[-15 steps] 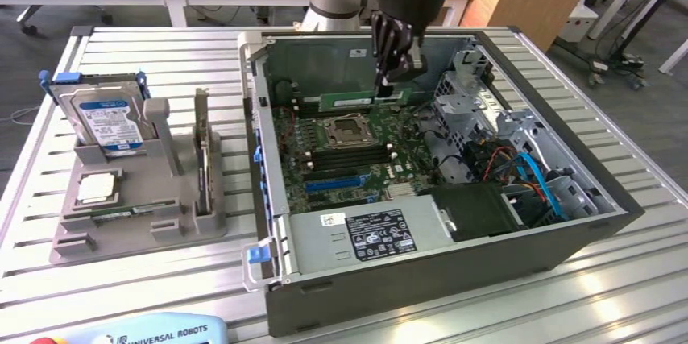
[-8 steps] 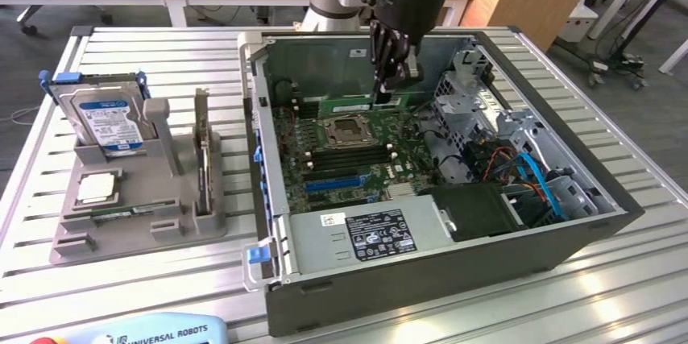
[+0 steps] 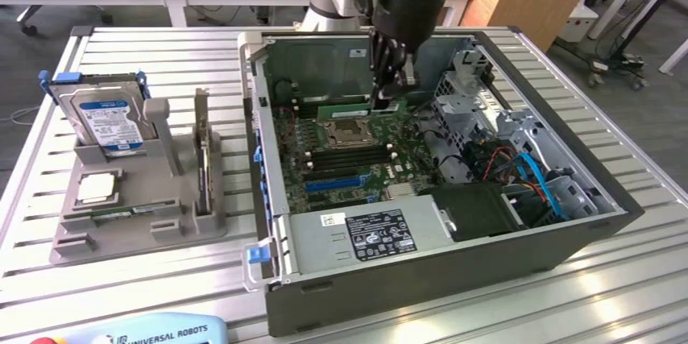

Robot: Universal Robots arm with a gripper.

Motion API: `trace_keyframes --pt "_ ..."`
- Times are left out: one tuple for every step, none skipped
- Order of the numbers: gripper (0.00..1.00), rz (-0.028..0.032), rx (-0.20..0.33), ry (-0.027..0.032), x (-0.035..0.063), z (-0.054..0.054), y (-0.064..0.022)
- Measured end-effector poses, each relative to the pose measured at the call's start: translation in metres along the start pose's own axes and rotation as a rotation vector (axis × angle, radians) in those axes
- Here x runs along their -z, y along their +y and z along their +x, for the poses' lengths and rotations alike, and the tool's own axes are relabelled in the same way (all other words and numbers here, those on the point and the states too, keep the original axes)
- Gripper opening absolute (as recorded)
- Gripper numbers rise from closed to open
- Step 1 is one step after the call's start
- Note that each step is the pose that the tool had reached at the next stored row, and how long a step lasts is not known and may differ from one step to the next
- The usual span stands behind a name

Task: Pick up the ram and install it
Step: 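Insert the ram into the slot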

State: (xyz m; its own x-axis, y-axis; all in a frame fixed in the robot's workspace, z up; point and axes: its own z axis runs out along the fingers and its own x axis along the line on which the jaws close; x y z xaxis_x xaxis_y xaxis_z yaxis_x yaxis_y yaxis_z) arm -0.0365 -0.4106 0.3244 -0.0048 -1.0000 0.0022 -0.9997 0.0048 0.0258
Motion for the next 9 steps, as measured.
trace_keyframes --pt "0.12 0.0001 0.0 -0.0001 -0.0012 0.0 -0.0001" --pt "0.12 0.0 0.0 0.0 -0.0022 -0.0001 -0.0001" --pt "0.12 0.0 0.0 0.0 -0.0032 -0.0001 -0.0001" --pt "0.12 0.0 0.0 0.0 -0.0042 -0.0001 -0.0001" --pt "0.12 0.0 0.0 -0.0001 -0.0052 -0.0001 -0.0001" --pt "0.12 0.0 0.0 -0.0001 -0.0063 -0.0001 -0.0001" --pt "0.12 0.0 0.0 0.0 -0.0075 -0.0001 -0.0002" --pt "0.12 0.0 0.0 0.0 -0.009 -0.0001 -0.0002" --pt "0.12 0.0 0.0 0.0 -0.0106 -0.0001 -0.0002"
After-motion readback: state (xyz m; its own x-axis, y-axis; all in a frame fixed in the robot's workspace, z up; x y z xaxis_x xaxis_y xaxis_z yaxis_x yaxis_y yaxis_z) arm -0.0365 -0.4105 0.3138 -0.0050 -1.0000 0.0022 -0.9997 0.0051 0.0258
